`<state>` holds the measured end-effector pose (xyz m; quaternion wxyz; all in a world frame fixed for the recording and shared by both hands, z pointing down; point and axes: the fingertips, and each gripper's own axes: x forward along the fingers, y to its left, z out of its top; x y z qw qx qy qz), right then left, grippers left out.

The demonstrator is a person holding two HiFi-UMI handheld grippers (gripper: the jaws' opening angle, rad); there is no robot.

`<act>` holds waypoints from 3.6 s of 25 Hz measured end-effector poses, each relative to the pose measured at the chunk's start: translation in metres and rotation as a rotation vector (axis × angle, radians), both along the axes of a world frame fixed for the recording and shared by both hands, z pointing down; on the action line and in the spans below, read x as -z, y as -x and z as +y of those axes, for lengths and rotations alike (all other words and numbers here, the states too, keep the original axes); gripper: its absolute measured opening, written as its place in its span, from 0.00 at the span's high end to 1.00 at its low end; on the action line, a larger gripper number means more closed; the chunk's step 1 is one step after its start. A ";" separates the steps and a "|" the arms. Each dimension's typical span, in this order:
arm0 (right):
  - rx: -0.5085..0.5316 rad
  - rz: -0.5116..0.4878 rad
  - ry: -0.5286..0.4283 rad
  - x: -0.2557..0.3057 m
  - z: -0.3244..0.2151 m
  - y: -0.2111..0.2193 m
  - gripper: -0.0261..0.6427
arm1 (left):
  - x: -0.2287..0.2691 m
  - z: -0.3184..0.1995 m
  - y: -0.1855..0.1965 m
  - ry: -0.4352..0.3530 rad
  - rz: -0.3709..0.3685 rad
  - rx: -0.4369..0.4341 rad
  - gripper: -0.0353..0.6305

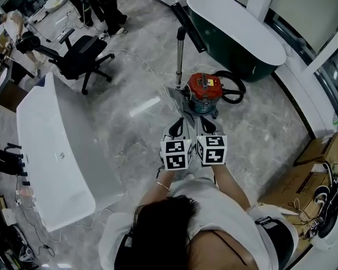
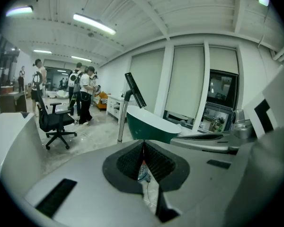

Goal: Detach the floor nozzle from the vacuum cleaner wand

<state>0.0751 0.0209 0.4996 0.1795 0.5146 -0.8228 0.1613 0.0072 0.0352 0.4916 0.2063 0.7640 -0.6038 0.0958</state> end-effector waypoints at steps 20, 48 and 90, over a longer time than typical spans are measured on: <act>0.002 0.030 0.013 -0.015 -0.100 0.037 0.94 | -0.013 -0.102 0.042 0.027 -0.005 -0.013 0.94; -0.091 0.035 -0.002 -0.011 -0.174 0.080 0.94 | -0.008 -0.187 0.095 0.007 -0.009 -0.097 0.94; -0.170 0.037 0.045 -0.019 -0.171 0.080 0.94 | -0.017 -0.194 0.100 0.014 0.016 -0.163 0.94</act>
